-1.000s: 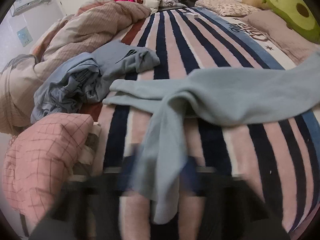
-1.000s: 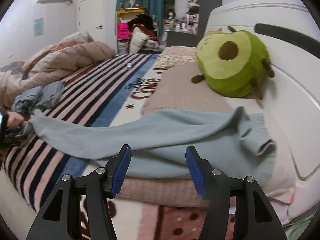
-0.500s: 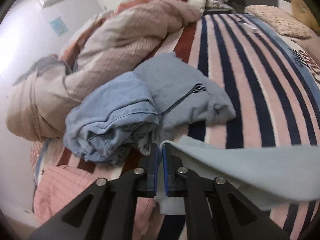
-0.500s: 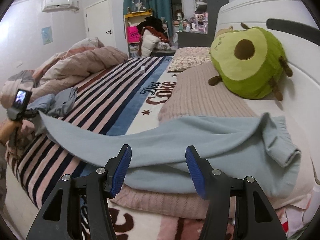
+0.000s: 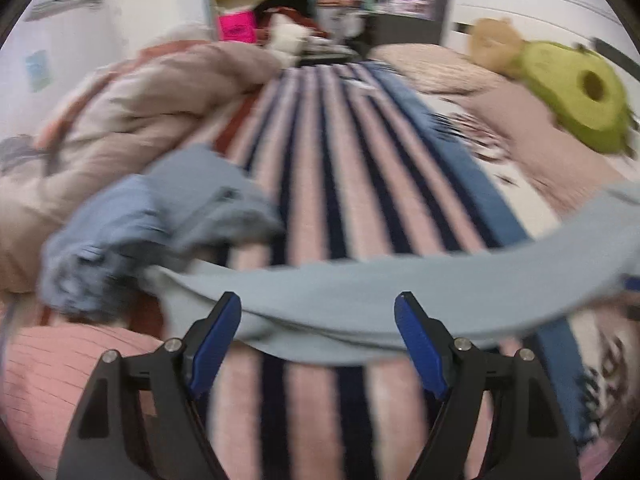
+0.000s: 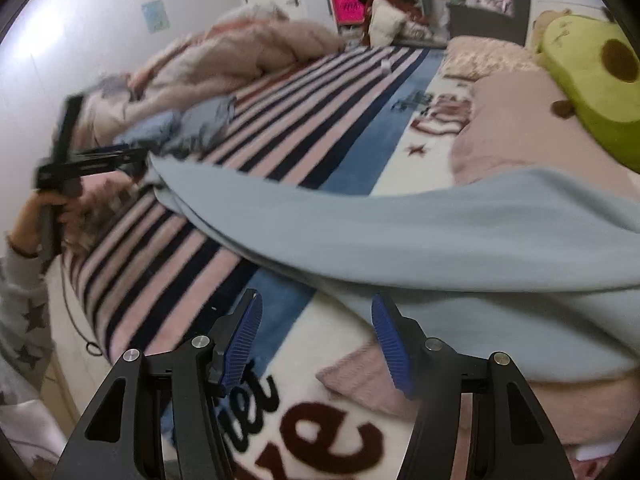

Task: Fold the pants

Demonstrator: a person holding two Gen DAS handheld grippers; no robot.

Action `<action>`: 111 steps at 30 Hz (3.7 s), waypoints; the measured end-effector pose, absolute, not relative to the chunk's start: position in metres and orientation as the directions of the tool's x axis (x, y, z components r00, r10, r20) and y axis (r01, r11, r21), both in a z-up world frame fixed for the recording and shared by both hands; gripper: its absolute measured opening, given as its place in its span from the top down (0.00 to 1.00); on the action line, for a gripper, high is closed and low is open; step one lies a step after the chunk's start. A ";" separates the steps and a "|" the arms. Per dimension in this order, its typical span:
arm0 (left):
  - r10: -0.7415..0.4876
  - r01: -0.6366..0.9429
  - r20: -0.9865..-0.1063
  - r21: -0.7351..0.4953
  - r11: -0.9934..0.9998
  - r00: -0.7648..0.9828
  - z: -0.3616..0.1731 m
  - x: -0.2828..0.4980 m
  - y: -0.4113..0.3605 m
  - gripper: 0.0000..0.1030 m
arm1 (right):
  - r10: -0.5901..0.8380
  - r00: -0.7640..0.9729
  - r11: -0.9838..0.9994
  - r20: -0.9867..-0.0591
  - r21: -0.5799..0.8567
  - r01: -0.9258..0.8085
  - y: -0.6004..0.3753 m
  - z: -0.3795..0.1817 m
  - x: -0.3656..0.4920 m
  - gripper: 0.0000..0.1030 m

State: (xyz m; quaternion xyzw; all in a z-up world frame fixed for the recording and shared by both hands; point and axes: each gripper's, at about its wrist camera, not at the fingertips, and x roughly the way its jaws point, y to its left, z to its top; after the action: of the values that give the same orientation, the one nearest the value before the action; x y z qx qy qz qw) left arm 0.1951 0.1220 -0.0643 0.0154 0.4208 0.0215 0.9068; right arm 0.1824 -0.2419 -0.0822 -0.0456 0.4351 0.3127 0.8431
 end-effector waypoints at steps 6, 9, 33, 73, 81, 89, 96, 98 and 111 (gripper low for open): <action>-0.073 0.100 -0.781 -0.014 0.995 0.621 -0.091 0.189 0.076 0.26 | 0.507 0.389 0.804 -0.770 0.259 -0.535 -0.220 -0.109 0.215 0.49; -0.114 0.126 -0.782 -0.045 0.991 0.612 -0.100 0.193 0.067 0.26 | 0.512 0.403 0.805 -0.758 0.260 -0.534 -0.216 -0.108 0.232 0.51; -0.016 -0.018 -0.824 -0.031 0.999 0.566 -0.133 0.310 0.104 0.26 | 0.386 0.554 0.919 -0.738 0.255 -0.301 -0.245 -0.084 0.357 0.51; -0.003 -0.104 -0.846 -0.069 0.992 0.533 -0.141 0.305 0.161 0.22 | 0.387 0.358 0.835 -0.850 0.158 -0.528 -0.087 -0.145 0.346 0.92; 0.084 -0.181 -0.847 -0.014 0.983 0.525 -0.152 0.348 0.174 0.22 | 0.348 0.411 0.873 -0.843 0.131 -0.470 -0.083 -0.144 0.384 0.92; 0.044 -0.178 -0.771 -0.091 0.980 0.635 -0.109 0.324 0.174 0.22 | 0.375 0.453 0.862 -0.809 0.125 -0.490 -0.086 -0.130 0.371 0.84; -0.053 -0.121 -0.750 -0.175 0.977 0.659 -0.090 0.272 0.164 0.19 | 0.468 0.414 0.737 -0.781 0.087 -0.670 -0.057 -0.116 0.293 0.66; -0.071 -0.110 -0.763 -0.183 0.977 0.643 -0.096 0.261 0.162 0.19 | 0.460 0.392 0.700 -0.796 0.055 -0.712 -0.048 -0.121 0.276 0.61; -0.062 -0.164 -0.817 -0.189 0.968 0.573 -0.140 0.271 0.169 0.19 | 0.363 0.468 0.692 -0.806 -0.103 -0.715 -0.030 -0.147 0.261 0.52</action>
State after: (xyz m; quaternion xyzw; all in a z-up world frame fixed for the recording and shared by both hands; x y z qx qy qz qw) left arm 0.2711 0.1693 -0.1397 -0.1228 0.4612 0.0291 0.8782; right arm 0.2610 -0.0305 -0.1472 -0.2196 0.4002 0.3254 0.8281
